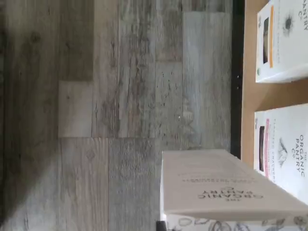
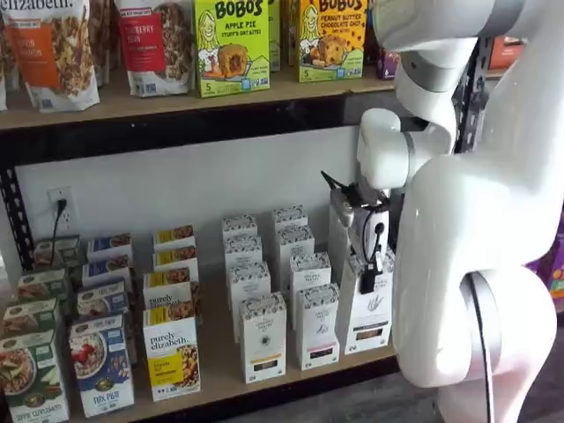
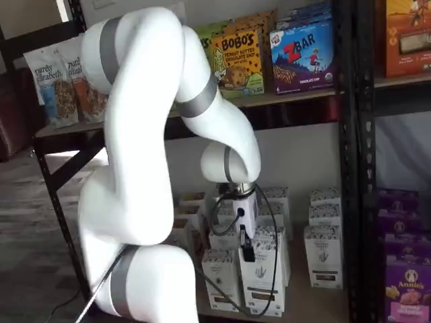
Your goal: Pick up the white box with a green strip in the middle, on the bottom shelf, the sixth box from the left
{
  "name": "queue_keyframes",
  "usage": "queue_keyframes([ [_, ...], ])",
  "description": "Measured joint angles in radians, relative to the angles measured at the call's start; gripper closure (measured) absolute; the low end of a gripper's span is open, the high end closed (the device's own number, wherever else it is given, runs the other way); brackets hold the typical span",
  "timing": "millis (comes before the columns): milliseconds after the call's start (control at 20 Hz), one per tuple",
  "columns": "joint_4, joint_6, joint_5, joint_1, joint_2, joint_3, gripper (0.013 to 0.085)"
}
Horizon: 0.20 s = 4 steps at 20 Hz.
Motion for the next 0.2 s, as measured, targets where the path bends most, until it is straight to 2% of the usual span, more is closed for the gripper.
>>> queue_keyframes([
  [200,0.009,0.007,0.039,0.013,-0.055,0.016,0.0490],
])
